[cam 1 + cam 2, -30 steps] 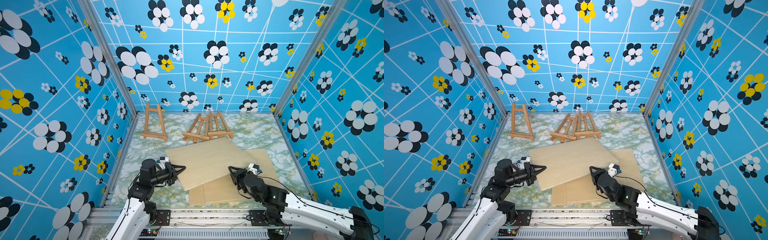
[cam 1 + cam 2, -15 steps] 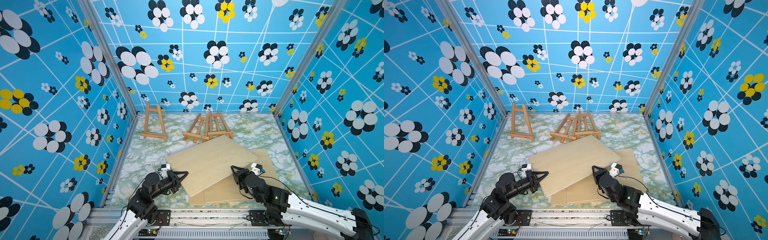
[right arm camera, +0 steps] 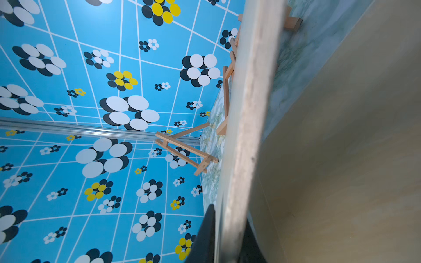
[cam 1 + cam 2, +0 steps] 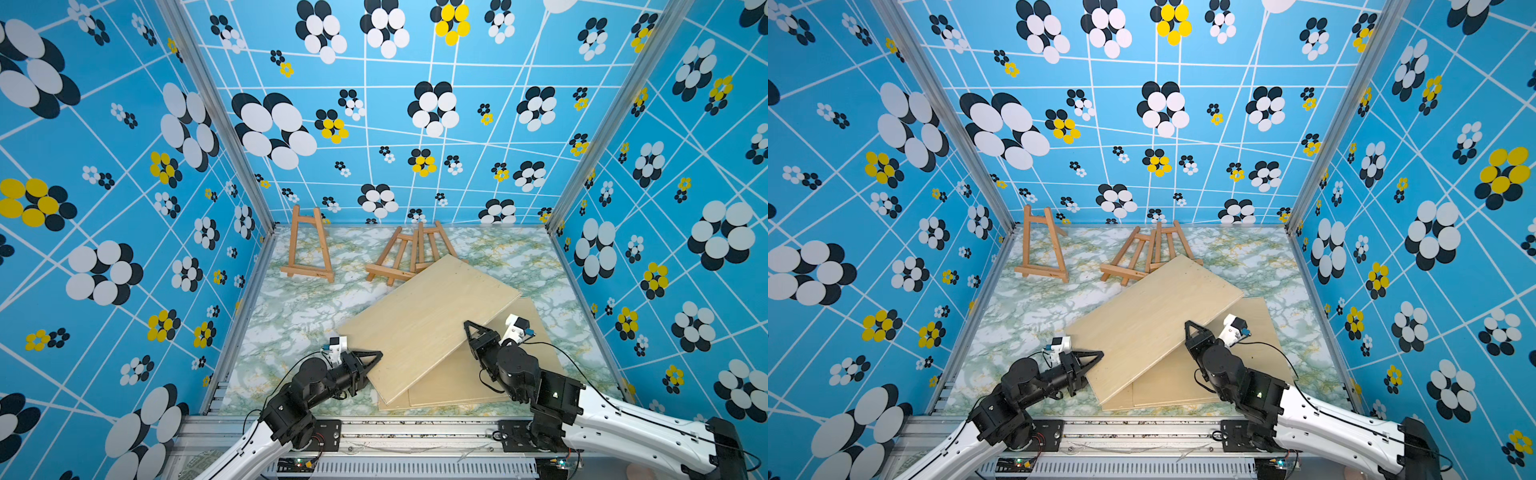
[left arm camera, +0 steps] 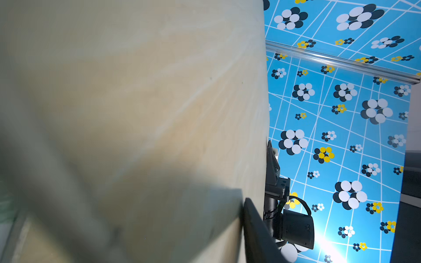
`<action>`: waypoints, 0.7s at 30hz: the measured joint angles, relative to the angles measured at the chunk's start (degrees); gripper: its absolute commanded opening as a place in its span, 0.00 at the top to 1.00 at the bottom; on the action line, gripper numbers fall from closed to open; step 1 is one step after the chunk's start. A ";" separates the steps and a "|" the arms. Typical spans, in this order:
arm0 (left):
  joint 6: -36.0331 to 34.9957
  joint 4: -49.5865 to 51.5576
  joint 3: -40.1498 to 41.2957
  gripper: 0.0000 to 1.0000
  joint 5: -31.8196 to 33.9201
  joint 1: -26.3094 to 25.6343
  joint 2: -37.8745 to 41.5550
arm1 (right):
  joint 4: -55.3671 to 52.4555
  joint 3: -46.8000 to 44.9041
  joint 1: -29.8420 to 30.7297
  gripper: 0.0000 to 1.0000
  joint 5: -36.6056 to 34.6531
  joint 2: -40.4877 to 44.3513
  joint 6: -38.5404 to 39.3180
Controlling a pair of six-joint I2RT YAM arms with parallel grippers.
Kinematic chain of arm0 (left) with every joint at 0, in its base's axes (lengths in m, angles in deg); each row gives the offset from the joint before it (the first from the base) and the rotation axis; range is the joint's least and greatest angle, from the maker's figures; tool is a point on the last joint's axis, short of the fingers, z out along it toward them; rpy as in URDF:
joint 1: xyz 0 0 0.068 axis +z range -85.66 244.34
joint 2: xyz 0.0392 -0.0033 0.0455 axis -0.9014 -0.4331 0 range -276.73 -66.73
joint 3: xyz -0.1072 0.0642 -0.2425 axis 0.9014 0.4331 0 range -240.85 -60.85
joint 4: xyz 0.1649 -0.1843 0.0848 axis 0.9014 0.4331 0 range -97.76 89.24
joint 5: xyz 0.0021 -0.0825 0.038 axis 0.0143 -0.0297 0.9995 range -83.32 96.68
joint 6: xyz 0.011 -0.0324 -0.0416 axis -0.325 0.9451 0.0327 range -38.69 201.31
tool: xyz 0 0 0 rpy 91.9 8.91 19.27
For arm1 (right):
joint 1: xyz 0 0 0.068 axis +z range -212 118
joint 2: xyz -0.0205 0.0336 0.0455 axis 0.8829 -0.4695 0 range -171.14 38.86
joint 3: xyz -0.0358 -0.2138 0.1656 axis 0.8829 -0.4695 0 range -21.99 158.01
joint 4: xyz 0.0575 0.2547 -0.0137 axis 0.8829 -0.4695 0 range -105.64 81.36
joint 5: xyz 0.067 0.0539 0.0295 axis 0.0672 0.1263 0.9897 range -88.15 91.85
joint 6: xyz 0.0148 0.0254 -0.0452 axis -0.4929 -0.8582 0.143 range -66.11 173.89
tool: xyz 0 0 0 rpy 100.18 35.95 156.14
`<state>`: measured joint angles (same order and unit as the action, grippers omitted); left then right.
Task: Assemble the easel
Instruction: Pick up the drawing board.
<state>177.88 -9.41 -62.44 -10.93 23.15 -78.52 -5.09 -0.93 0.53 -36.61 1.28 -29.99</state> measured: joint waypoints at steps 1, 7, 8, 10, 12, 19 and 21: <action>-0.37 0.17 0.00 0.62 -0.31 -0.02 0.00 | 0.15 0.00 0.00 1.00 0.04 0.39 0.81; -5.77 2.43 -0.17 0.30 -3.02 -1.46 -2.23 | 0.44 0.00 0.37 1.00 0.85 3.63 4.96; -6.49 2.49 -0.22 0.23 -3.21 -1.55 -3.06 | 0.20 -0.02 0.37 1.00 0.92 4.07 6.03; -7.80 2.64 -0.26 0.13 -3.52 -1.60 -4.57 | -0.44 -0.42 0.44 1.00 1.03 4.92 7.74; -8.52 2.78 -0.31 0.01 -4.00 -1.60 -5.88 | -0.87 -1.62 0.46 1.00 0.85 5.95 8.72; -9.25 5.14 -0.96 0.01 -4.68 -2.03 -3.39 | -2.40 -1.38 -0.94 1.00 1.84 7.32 11.98; -9.42 7.69 -1.88 0.01 -4.68 -2.08 -0.31 | -2.95 0.50 -2.08 1.00 3.17 6.62 13.62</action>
<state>168.46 -1.72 -64.31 -15.60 21.07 -78.82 -8.04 -0.43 -1.55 -33.44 7.90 -16.37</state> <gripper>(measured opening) 0.991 0.105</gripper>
